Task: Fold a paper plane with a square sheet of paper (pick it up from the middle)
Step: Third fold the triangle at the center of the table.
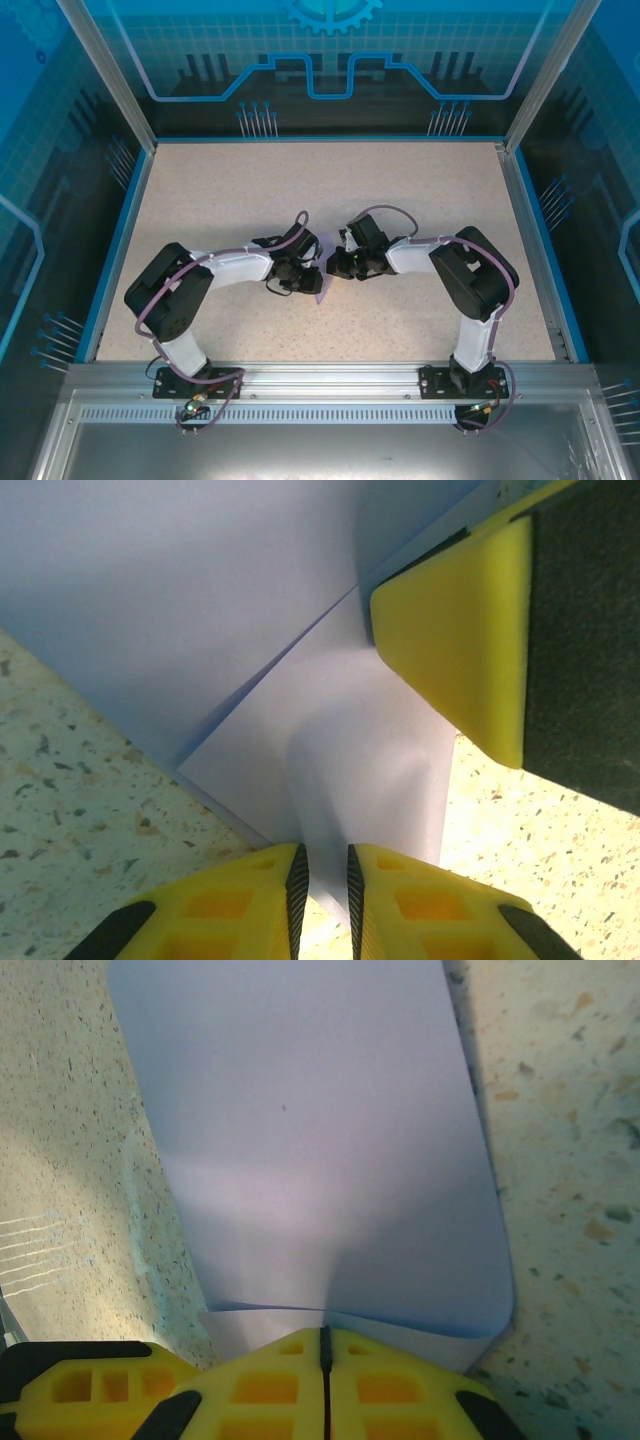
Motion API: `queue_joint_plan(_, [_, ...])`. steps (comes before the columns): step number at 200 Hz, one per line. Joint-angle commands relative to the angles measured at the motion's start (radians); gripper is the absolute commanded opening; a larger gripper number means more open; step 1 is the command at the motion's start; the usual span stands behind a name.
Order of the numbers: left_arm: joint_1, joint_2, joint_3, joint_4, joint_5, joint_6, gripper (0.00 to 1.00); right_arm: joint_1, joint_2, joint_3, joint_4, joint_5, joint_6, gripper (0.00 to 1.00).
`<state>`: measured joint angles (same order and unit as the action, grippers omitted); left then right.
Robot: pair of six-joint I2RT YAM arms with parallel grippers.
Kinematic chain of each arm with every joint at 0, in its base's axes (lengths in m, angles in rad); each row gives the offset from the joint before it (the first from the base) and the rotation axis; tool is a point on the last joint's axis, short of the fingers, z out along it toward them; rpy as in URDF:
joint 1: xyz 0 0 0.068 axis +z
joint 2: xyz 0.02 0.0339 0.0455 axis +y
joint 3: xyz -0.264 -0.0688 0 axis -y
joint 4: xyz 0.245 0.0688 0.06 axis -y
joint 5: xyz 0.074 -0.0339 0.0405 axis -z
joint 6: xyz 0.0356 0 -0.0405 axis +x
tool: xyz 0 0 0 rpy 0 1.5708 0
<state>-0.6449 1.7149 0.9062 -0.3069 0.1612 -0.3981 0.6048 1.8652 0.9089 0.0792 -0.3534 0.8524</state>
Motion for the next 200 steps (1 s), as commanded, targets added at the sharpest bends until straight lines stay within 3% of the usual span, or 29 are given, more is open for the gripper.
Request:
queue_joint_plan(1, [-0.01, -0.023, 0.0, -0.038, -0.041, 0.027, 0.23, -0.012, 0.024, -0.024, -0.053, -0.012, 0.003, 0.07])
queue_joint_plan(70, [-0.03, -0.194, -0.052, 0.026, -0.006, -0.029, 0.26, -0.011, 0.029, -0.024, -0.058, -0.021, 0.002, 0.05])
queue_joint_plan(129, [-0.049, -0.104, -0.064, 0.131, 0.08, 0.002, 0.23, -0.011, 0.03, -0.024, -0.058, -0.038, 0.002, 0.05])
queue_joint_plan(200, [-0.05, -0.008, -0.063, 0.151, 0.037, 0.058, 0.21, -0.011, 0.029, -0.019, -0.079, -0.032, -0.014, 0.04])
